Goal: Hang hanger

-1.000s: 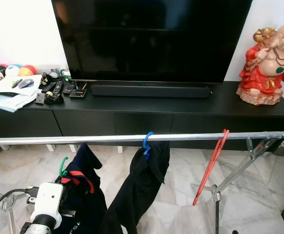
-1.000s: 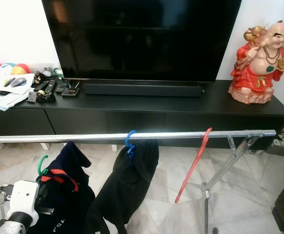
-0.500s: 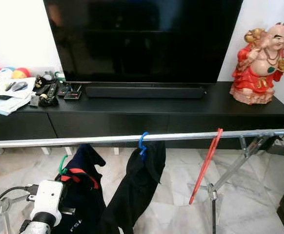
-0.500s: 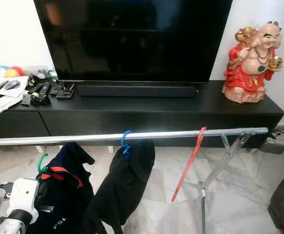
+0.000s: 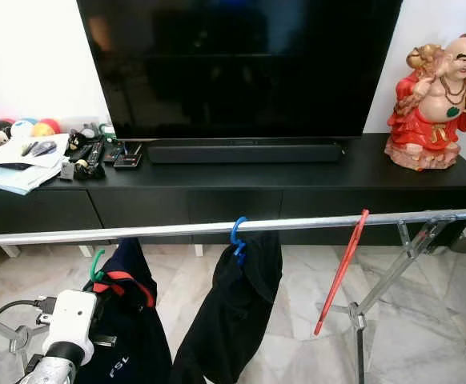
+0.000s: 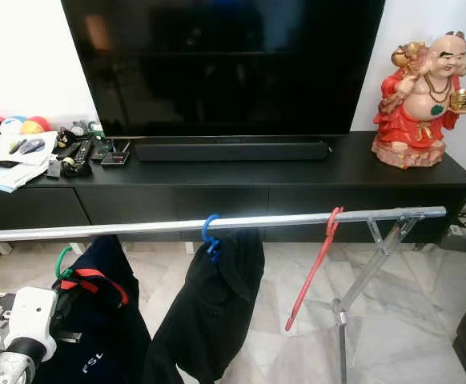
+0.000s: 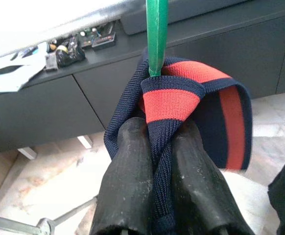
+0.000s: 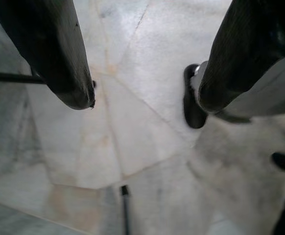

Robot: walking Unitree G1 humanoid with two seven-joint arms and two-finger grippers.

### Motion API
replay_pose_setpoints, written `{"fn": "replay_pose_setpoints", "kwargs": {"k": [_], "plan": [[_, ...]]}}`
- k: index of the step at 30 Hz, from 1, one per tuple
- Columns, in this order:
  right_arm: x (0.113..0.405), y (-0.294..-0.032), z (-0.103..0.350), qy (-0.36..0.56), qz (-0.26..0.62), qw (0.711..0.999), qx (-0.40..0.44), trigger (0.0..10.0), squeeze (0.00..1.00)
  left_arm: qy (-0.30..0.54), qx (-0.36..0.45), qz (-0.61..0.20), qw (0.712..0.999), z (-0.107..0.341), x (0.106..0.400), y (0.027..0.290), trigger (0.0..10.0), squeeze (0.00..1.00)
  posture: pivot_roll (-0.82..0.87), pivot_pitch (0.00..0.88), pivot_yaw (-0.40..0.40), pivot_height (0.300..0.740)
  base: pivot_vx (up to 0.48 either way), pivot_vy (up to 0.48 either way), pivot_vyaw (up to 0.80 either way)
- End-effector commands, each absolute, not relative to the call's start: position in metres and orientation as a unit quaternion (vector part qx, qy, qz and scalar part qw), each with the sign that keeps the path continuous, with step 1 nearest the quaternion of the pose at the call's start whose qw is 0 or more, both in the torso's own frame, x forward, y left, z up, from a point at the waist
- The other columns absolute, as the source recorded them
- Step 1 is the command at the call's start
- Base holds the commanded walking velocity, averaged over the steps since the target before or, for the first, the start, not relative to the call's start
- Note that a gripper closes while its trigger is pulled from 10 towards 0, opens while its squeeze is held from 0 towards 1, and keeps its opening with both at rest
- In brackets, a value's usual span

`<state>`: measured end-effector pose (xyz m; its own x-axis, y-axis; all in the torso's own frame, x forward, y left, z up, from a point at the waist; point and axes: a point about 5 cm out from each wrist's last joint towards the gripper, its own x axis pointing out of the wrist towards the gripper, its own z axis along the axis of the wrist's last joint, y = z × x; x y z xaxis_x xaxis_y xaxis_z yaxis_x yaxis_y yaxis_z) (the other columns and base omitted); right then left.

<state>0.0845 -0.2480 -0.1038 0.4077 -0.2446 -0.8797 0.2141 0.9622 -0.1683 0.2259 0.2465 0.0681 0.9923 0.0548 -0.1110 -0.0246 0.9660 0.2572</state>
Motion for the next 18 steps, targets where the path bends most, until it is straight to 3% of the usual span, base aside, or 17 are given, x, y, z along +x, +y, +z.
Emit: {"fn": "replay_pose_setpoints", "kwargs": {"k": [1,18], "plan": [[0.081,-0.242,-0.106,0.528,-0.125,0.84,-0.013,10.0,0.0,0.052,0.133,0.028,0.989,0.074,0.229,0.254,10.0,0.0,0.1,0.0,0.065,0.74,0.0,0.0,0.0],[0.071,-0.236,-0.109,0.534,-0.123,0.837,0.001,10.0,0.0,0.052,0.122,0.035,0.991,0.07,0.238,0.251,10.0,0.0,0.08,0.0,0.047,0.74,0.0,0.0,0.0]]}}
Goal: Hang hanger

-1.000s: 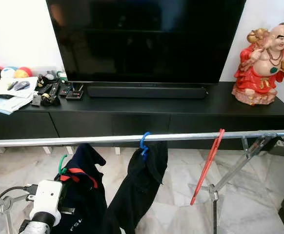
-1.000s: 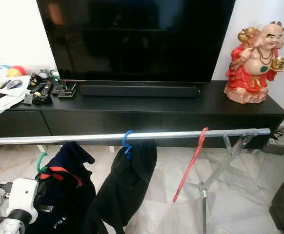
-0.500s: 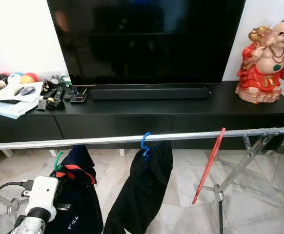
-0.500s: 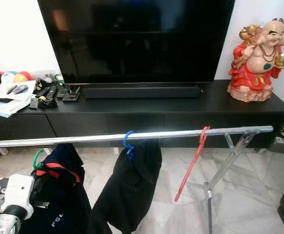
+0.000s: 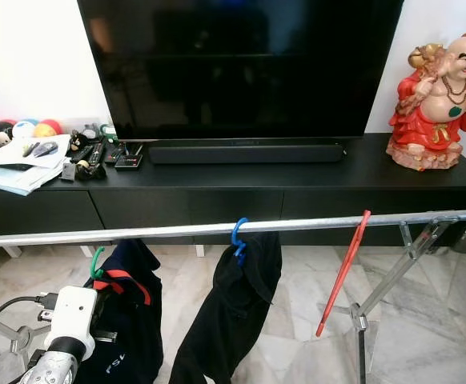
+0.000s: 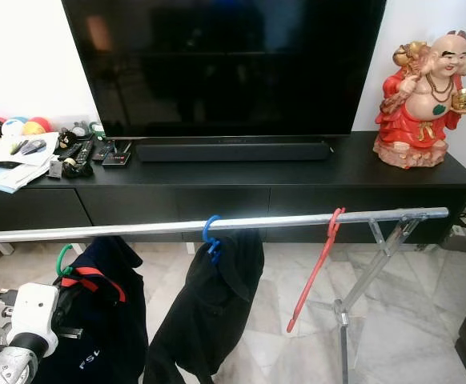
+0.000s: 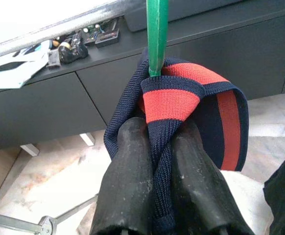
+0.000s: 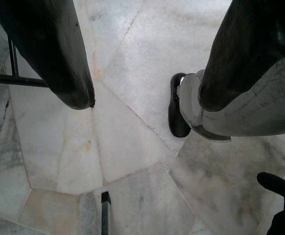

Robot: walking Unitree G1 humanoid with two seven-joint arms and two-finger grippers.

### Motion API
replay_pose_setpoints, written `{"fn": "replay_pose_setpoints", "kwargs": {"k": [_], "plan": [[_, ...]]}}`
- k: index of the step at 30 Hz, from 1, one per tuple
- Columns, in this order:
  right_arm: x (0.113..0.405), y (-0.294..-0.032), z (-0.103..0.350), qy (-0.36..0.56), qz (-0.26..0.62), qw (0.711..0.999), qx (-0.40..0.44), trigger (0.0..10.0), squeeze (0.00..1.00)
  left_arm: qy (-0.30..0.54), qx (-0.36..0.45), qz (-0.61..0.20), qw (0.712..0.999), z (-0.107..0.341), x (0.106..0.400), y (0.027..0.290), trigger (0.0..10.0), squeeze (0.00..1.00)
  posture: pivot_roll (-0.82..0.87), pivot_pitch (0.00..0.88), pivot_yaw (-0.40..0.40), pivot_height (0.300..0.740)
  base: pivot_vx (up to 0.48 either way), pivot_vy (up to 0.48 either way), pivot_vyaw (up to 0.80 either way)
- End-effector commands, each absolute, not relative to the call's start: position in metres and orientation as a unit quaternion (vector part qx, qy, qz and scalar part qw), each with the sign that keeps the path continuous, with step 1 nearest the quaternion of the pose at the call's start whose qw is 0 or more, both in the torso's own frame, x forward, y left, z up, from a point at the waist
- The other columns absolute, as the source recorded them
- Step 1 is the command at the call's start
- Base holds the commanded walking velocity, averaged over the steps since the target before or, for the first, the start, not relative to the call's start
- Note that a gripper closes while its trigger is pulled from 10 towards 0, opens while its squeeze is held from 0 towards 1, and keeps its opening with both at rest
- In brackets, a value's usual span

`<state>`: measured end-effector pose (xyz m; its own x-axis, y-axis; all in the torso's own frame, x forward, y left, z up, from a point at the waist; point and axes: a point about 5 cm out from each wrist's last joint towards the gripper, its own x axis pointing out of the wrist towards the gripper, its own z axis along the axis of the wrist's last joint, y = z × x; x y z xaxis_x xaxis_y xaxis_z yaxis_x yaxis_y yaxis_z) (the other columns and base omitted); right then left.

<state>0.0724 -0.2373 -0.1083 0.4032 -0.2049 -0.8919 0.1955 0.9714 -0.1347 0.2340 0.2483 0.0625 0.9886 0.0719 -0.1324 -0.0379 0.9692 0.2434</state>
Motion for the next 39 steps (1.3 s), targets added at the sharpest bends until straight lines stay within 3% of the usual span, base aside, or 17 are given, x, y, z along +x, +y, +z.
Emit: {"fn": "replay_pose_setpoints", "kwargs": {"k": [1,19,39], "plan": [[0.0709,-0.236,-0.1089,0.534,-0.123,0.837,0.001,10.0,0.0,0.052,0.122,0.034,0.991,0.0698,0.2377,0.2512,10.0,0.0,0.08,0.0,0.047,0.74,0.0,0.0,0.0],[0.0743,-0.2325,-0.1089,0.526,-0.122,0.841,0.007,10.0,0.0,0.065,0.123,0.017,0.99,0.0667,0.2387,0.2457,10.0,0.0,0.08,0.0,0.068,0.74,0.0,0.0,0.0],[0.0764,-0.2308,-0.1087,0.524,-0.116,0.844,0.006,10.0,0.0,0.069,0.121,0.02,0.99,0.0674,0.2351,0.2446,10.0,0.0,0.09,0.0,0.063,0.74,0.0,0.348,0.0]]}}
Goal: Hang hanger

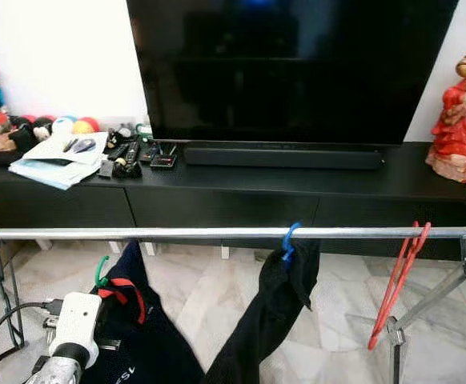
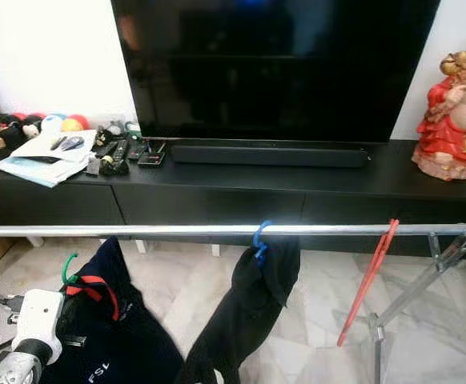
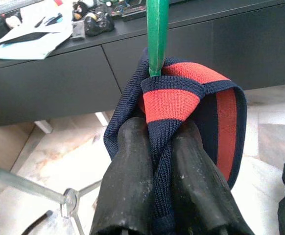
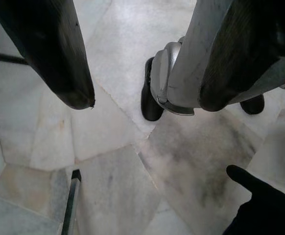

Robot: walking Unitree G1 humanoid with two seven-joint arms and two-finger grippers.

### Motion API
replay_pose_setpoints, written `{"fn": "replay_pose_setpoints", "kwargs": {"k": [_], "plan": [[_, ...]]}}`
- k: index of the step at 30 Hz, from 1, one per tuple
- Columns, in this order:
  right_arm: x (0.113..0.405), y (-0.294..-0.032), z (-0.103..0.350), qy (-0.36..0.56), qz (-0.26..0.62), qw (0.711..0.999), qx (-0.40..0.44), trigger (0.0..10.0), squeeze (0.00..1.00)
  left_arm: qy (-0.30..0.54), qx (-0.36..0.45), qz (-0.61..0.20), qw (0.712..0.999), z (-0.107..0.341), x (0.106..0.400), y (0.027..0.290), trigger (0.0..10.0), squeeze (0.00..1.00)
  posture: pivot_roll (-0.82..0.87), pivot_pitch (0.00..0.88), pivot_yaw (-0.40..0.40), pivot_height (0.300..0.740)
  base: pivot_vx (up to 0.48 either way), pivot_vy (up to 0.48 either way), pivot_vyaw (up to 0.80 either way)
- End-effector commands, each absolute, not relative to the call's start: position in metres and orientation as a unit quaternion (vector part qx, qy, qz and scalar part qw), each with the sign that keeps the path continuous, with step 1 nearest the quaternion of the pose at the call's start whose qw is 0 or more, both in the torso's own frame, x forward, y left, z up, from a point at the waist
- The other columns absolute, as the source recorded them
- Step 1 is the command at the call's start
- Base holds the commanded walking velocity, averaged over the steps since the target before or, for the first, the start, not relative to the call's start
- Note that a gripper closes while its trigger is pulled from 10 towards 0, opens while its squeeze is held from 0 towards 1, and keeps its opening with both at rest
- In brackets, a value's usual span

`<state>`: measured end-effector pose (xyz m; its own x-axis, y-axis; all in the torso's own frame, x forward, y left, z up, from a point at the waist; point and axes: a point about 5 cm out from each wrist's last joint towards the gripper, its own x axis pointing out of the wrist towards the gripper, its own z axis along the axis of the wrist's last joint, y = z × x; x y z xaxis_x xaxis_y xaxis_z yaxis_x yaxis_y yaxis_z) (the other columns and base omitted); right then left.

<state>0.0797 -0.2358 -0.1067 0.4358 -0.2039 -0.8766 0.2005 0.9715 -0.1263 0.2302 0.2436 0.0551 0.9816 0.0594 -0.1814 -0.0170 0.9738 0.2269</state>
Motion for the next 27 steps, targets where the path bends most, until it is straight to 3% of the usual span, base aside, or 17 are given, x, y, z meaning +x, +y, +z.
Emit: {"fn": "replay_pose_setpoints", "kwargs": {"k": [1,27], "plan": [[0.0764,-0.2308,-0.1087,0.524,-0.116,0.844,0.006,10.0,0.0,0.069,0.121,0.02,0.99,0.0674,0.2351,0.2446,10.0,0.0,0.09,0.0,0.063,0.74,0.0,0.289,0.0],[0.0761,-0.2285,-0.1095,0.527,-0.115,0.842,0.008,10.0,0.0,0.062,0.119,0.007,0.991,0.0701,0.2353,0.2399,10.0,0.0,0.09,0.0,0.067,0.74,0.0,0.0,0.0]]}}
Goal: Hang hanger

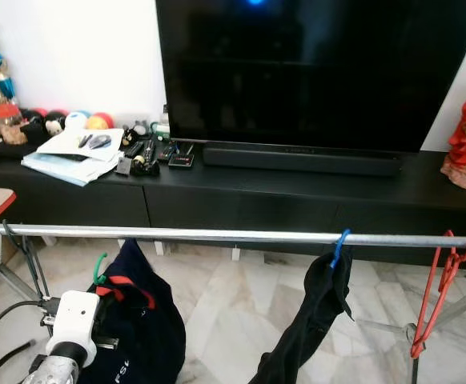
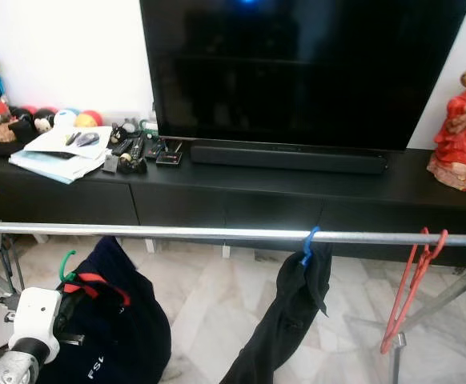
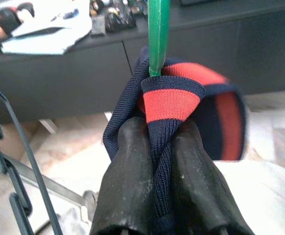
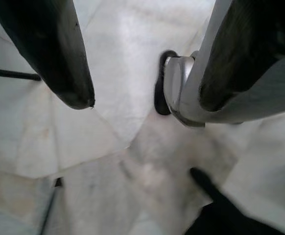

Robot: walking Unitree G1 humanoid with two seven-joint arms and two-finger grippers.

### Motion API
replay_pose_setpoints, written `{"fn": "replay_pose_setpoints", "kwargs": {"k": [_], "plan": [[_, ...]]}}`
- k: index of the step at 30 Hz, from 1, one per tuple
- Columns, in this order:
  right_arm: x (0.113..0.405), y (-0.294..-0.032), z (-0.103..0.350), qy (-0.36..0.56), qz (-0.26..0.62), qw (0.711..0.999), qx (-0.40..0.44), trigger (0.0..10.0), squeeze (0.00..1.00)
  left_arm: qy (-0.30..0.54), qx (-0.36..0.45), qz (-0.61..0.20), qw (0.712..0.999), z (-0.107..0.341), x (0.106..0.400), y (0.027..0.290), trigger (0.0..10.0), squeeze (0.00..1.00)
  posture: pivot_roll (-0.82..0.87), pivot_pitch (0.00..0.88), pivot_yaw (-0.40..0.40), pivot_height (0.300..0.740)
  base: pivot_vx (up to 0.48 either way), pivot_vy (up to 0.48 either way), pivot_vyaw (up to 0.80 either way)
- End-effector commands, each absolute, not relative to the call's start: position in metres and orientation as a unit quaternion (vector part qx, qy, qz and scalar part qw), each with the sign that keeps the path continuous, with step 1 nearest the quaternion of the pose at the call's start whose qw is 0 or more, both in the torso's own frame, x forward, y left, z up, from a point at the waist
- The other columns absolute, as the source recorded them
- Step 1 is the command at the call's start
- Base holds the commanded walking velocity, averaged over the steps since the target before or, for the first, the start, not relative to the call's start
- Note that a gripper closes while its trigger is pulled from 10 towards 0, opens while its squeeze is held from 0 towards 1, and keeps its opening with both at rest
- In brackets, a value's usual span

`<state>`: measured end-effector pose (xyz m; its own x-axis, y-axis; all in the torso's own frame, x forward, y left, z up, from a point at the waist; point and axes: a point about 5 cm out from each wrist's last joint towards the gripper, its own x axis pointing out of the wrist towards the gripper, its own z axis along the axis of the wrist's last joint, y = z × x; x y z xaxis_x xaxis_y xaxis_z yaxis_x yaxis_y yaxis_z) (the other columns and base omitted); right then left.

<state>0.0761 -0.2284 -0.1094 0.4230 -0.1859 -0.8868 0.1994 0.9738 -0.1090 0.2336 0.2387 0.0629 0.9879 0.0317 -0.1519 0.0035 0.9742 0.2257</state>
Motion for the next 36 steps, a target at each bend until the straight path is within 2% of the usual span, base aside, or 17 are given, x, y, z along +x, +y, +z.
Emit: {"fn": "replay_pose_setpoints", "kwargs": {"k": [1,31,36], "plan": [[0.0761,-0.2286,-0.1095,0.527,-0.115,0.842,0.009,10.0,0.0,0.061,0.118,0.006,0.991,0.0702,0.2353,0.2394,10.0,0.0,0.09,0.0,0.067,0.74,0.0,0.0,0.0],[0.0778,-0.2309,-0.1088,0.522,-0.134,0.842,0.02,10.0,0.0,0.058,0.1,-0.008,0.993,0.0724,0.2349,0.2348,10.0,0.0,0.1,0.0,0.073,0.74,0.0,0.0,0.0],[0.0781,-0.2316,-0.1086,0.522,-0.136,0.842,0.021,10.0,0.0,0.059,0.098,-0.007,0.993,0.0722,0.2343,0.2346,10.0,0.0,0.1,0.0,0.072,0.74,-0.247,0.0,0.0]]}}
